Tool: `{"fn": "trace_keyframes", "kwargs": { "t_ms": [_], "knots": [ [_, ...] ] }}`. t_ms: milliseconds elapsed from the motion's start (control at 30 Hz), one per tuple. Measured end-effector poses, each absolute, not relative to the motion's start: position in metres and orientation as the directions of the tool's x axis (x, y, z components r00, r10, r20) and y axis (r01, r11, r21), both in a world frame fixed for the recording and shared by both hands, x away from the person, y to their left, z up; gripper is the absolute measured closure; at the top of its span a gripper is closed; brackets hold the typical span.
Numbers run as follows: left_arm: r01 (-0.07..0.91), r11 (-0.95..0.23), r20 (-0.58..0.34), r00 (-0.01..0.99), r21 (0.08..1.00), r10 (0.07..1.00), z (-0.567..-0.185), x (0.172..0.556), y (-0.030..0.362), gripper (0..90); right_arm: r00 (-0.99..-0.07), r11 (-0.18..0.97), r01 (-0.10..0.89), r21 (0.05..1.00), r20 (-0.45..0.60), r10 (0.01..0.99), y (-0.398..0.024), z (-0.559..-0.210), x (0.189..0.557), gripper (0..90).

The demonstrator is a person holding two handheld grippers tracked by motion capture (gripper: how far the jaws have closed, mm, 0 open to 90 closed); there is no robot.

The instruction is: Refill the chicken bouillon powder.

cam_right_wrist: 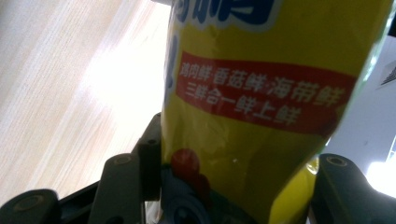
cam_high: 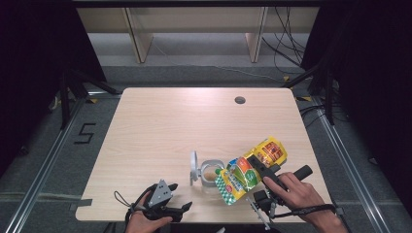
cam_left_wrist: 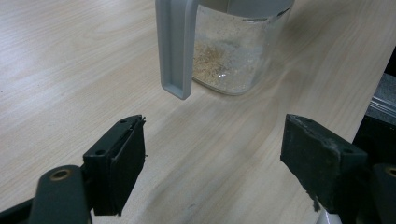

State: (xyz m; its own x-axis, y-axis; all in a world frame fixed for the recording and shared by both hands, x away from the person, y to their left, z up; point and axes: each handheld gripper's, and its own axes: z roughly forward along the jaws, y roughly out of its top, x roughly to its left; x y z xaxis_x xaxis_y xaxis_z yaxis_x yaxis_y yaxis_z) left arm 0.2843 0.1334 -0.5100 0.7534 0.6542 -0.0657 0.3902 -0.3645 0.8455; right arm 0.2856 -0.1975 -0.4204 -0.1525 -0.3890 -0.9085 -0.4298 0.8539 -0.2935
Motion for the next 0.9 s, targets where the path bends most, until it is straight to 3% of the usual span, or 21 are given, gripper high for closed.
{"fn": "trace_keyframes", "kwargs": {
  "t_ms": [900],
  "knots": [
    [0.391, -0.378, -0.057, 0.754, 0.839, 0.654, -0.5092, 0.2843, 0.1345, 21.2, -0.145, 0.853, -0.421, -0.308, -0.906, -0.399, -0.1973, -0.4198, 0.2849, 49.2]
  ]
}}
